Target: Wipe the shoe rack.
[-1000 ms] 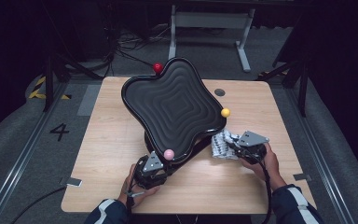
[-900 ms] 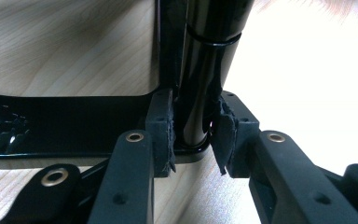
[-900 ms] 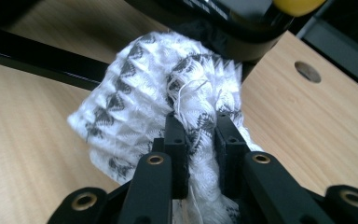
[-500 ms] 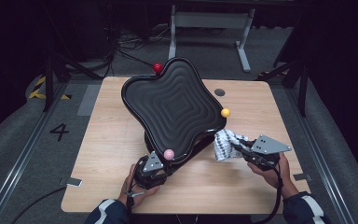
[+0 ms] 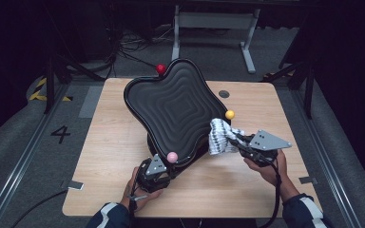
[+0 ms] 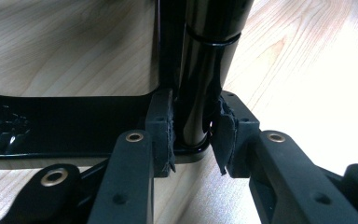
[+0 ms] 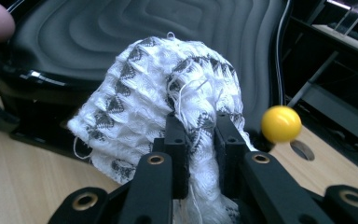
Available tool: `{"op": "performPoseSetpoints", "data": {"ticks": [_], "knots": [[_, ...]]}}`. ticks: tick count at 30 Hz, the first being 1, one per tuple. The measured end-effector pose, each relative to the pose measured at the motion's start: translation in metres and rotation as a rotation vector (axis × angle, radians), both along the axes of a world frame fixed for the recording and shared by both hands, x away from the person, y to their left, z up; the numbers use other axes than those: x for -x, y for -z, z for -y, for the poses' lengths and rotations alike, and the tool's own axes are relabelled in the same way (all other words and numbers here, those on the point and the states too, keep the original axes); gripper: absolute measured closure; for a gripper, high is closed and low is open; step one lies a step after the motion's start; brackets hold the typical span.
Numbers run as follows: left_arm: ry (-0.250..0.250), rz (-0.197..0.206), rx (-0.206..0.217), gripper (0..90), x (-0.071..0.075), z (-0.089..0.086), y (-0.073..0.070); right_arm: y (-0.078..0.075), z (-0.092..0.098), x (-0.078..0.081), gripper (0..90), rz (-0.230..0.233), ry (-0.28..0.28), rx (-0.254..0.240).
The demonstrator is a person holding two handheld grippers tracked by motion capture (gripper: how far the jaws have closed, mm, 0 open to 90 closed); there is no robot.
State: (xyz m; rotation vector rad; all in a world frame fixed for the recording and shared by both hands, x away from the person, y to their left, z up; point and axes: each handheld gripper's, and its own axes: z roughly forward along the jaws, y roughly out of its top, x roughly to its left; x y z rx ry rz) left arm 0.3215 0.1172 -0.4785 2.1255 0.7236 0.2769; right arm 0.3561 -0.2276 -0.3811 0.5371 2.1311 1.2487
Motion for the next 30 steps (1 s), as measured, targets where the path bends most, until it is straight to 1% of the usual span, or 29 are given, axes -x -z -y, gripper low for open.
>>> {"op": "performPoseSetpoints", "data": {"ticks": [3,4,7,9,11,12,15,18,20,21,22,23,27,30], "knots": [[0.0,-0.003,0.004,68.9,0.0,0.0,0.0,-0.004,-0.012,-0.008,79.0,0.014,-0.007,-0.001],[0.001,0.001,0.0,68.9,0.0,0.0,0.0,-0.005,-0.018,-0.012,79.0,0.018,-0.011,-0.003],[0.004,-0.002,0.004,68.9,0.0,0.0,0.0,-0.006,-0.034,-0.023,79.0,0.018,-0.019,0.003],[0.004,-0.003,0.003,68.9,0.0,0.0,0.0,-0.004,-0.043,-0.028,79.0,0.021,-0.019,0.018],[0.003,-0.006,0.004,68.9,0.0,0.0,0.0,-0.001,-0.051,-0.033,79.0,0.015,-0.018,0.023],[0.003,-0.005,0.003,68.9,0.0,0.0,0.0,0.002,-0.058,-0.036,79.0,0.012,-0.022,0.035],[0.0,0.001,-0.001,68.9,0.0,0.0,0.0,0.008,-0.068,-0.039,79.0,0.004,-0.031,0.054],[0.001,0.002,-0.001,68.9,0.0,0.0,0.0,0.011,-0.077,-0.037,79.0,0.005,-0.041,0.075],[-0.001,0.0,-0.001,68.9,0.0,0.0,0.0,0.012,-0.08,-0.035,79.0,0.009,-0.05,0.074],[0.004,0.003,-0.006,68.9,0.0,0.0,0.0,0.013,-0.082,-0.033,79.1,0.009,-0.055,0.072],[0.0,0.002,-0.003,68.9,0.0,0.0,0.0,0.013,-0.083,-0.032,79.0,0.004,-0.061,0.068],[0.001,0.003,-0.004,69.0,0.0,0.001,0.0,0.013,-0.085,-0.03,79.0,-0.002,-0.078,0.067],[0.001,0.004,-0.003,69.0,0.0,0.001,0.0,0.014,-0.098,-0.022,78.7,-0.003,-0.122,0.086],[0.002,0.006,-0.005,69.0,0.0,0.001,0.0,0.015,-0.109,-0.014,78.6,0.006,-0.152,0.108]]}}
